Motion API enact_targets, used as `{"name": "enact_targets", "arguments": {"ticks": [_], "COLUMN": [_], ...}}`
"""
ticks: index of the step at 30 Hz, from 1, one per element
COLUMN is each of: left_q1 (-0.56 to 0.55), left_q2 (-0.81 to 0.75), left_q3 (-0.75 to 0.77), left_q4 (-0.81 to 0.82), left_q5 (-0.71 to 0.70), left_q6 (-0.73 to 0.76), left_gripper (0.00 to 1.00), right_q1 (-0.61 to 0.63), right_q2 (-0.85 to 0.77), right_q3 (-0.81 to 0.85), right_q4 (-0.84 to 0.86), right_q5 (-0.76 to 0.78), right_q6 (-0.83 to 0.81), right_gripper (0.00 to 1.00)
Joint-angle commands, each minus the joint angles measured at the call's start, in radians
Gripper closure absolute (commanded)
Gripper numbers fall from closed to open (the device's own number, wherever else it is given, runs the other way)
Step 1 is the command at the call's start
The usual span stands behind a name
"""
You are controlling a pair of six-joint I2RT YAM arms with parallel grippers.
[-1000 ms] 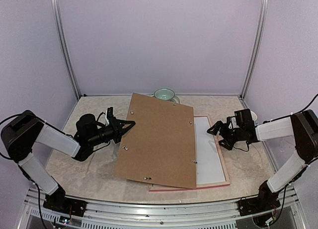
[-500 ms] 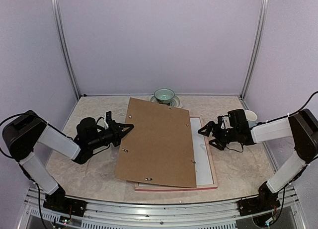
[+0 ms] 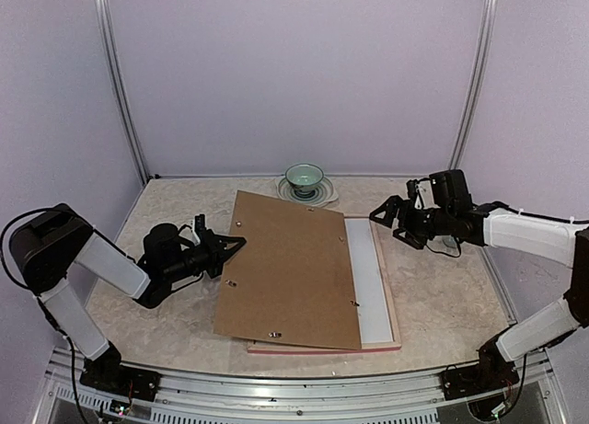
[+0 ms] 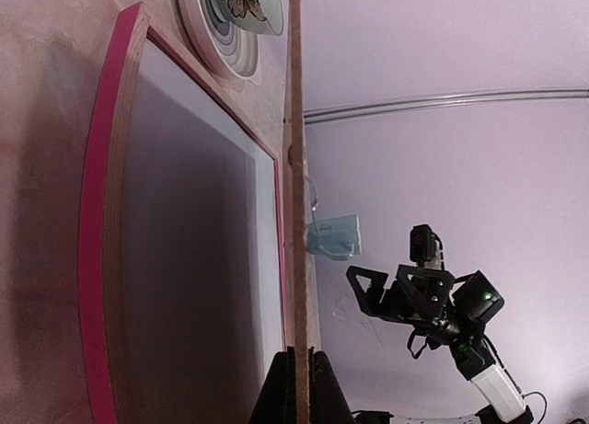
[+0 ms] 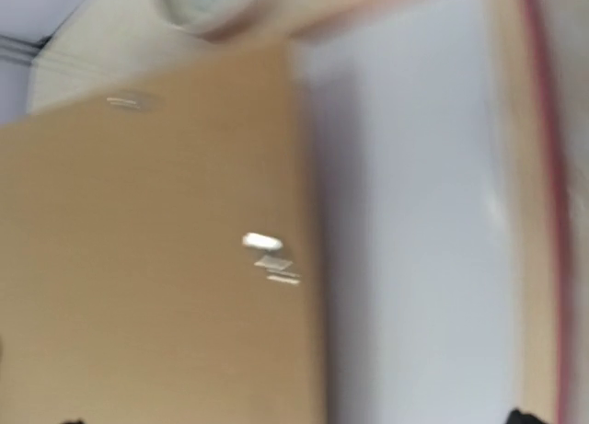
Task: Put the photo into the frame
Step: Adjust the frame body at the center of the board, then place the backboard with the photo.
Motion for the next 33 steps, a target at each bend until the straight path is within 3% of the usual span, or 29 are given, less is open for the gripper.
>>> {"name": "enact_targets", "arguments": {"ticks": [1, 12, 33], "left_q1": [0.012, 0.015, -0.003], "left_q2": [0.016, 0.099, 0.241], "left_q3": [-0.002, 0.023, 0.115], "left_q4": [0.146, 0.193, 0.212], "left_q5": [0.01, 0.012, 0.016], "left_q6": [-0.041, -0.041, -0.014], "left_gripper": [1.0, 1.0, 1.0], "right_q1": [0.041, 0.172, 0.358], "right_q2": [-0.077, -0.169, 0.047], "right_q3": [0.098, 0.079, 0.074], "right_q4": [-0.228, -0.311, -0.257], "right_q5": [0.004, -0.101, -0.056], "right_q6": [-0.166, -0.235, -0.252], "right_gripper": [0.01, 0.01, 0.01]}}
